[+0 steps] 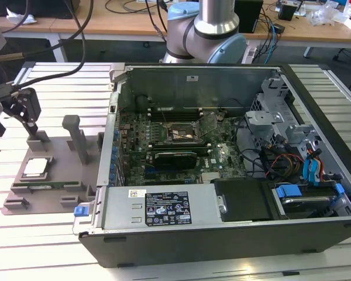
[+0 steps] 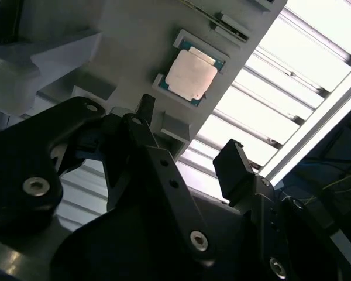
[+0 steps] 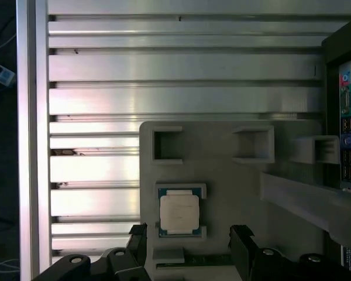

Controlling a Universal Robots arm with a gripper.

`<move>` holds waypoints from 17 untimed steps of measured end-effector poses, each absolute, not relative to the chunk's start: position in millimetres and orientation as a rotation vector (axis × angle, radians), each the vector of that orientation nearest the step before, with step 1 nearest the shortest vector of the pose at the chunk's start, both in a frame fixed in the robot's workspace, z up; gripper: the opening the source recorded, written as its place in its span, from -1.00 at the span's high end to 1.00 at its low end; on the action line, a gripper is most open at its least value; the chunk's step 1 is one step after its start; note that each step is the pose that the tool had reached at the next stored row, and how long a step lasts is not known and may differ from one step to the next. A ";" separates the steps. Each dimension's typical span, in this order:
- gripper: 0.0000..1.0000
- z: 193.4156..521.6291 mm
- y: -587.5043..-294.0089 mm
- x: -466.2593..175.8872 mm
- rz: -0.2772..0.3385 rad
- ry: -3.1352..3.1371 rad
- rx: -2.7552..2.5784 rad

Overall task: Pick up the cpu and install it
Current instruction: 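Pick up the cpu and move it towards the insertion slot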

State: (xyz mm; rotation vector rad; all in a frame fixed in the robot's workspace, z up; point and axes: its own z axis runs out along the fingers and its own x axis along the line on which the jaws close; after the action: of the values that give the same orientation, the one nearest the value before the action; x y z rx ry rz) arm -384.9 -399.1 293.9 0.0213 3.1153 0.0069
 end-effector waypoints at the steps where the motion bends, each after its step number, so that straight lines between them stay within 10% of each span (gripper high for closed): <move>1: -0.36 292.6 -399.1 -384.9 0.007 3.115 0.021; 17: -0.36 276.6 -399.1 -384.9 0.007 3.115 0.021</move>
State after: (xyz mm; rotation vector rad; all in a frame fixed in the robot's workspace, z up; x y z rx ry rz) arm -384.9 -399.1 276.6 0.0213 3.1153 0.0069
